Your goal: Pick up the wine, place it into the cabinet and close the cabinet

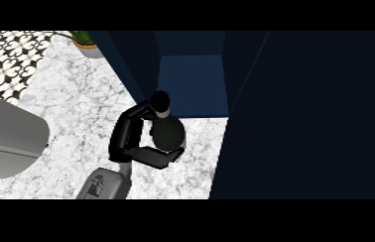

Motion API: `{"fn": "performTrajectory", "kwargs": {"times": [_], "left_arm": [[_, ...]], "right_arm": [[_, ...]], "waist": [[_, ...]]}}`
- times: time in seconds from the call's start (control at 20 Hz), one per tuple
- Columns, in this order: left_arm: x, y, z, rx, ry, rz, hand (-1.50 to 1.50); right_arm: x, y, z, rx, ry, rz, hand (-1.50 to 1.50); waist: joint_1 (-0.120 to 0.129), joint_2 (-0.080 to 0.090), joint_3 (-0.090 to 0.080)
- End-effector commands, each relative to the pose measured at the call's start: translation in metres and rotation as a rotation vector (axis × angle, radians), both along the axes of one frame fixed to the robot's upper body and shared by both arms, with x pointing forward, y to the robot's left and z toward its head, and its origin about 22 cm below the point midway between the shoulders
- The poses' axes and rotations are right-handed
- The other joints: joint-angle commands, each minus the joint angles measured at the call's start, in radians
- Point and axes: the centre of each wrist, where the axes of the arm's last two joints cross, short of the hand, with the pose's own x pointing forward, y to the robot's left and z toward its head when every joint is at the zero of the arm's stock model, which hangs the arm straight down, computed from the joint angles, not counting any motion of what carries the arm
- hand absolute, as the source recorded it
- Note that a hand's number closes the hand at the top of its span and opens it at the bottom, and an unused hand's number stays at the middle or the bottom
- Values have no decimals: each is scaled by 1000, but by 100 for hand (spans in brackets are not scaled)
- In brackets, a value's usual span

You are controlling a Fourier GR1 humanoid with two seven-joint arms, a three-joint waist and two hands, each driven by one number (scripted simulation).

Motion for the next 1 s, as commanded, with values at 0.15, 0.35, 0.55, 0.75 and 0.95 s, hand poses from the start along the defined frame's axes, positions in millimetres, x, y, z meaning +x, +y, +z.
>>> {"fn": "performTrajectory", "kwargs": {"times": [0.15, 0.35, 0.55, 0.75, 0.95], "left_arm": [[36, -16, 11, 51, 7, 6, 150], [60, -24, 14, 55, 26, 4, 150], [63, -30, -1, 74, 30, 9, 150], [75, -41, 8, 44, 34, -15, 150], [94, -45, 14, 24, 40, -26, 150]], "right_arm": [[-38, -13, 36, 98, -30, 72, -150], [-37, -16, 34, 78, -28, 50, -150], [-37, -13, 28, 95, -42, 53, -150], [-38, -13, 27, 85, -39, 64, -150], [-29, -6, 14, 100, -38, 46, -150]], "waist": [[-5, 2, 0], [-12, 4, 0], [-12, 4, 0], [-16, 5, -1], [-15, 8, 0]]}}
